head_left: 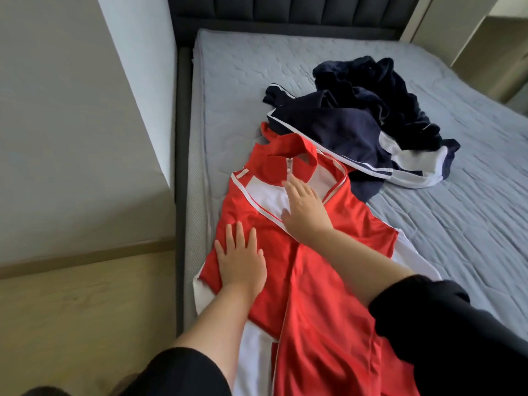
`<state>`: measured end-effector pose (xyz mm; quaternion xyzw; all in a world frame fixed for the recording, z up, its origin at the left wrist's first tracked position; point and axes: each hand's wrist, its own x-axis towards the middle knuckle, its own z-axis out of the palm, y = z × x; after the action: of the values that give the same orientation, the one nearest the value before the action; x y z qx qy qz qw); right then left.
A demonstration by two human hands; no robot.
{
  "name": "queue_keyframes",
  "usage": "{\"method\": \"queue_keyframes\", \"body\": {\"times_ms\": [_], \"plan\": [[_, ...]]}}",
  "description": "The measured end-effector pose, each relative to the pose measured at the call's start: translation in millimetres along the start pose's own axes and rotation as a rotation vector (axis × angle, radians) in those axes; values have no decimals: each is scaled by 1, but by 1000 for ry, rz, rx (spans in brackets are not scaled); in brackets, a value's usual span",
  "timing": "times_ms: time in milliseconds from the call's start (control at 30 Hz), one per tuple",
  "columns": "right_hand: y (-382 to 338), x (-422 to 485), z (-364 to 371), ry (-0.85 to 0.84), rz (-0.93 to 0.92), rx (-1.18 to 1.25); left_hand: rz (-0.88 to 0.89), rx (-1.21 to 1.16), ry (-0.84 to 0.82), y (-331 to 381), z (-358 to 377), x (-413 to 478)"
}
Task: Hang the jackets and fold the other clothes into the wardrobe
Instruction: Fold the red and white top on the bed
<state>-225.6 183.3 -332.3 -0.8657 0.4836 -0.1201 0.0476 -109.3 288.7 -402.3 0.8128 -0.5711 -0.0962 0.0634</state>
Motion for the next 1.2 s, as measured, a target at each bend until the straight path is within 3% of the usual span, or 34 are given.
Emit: {"method": "queue_keyframes", "body": {"times_ms": [233, 400, 533, 667, 800, 900, 1033, 1133, 1200], "plan": [[9, 78, -12, -15, -38, -398, -12, -32, 16, 2, 5, 3], [13, 92, -19, -87, 42, -425, -22, -62, 17, 3, 3, 7], [14, 59, -29, 132, -243, -283, -32, -222, 97, 1, -12, 13], [20, 4, -42, 321, -540, -279, -110, -664, 320, -7, -36, 14], [38, -62, -36, 232, -629, -372, -226, -833, 364, -3, -53, 4], [48, -101, -25, 91, -690, -413, -182, -895, 306, 9, -56, -1], [59, -118, -24, 276, -463, -228, -122, -781, 280, 28, -52, -13], [67, -117, -23, 380, -69, -81, -92, -566, 343, 42, -47, -17], [71, -114, -20, 335, 268, 135, -210, -673, 350, 47, -47, -16]]}}
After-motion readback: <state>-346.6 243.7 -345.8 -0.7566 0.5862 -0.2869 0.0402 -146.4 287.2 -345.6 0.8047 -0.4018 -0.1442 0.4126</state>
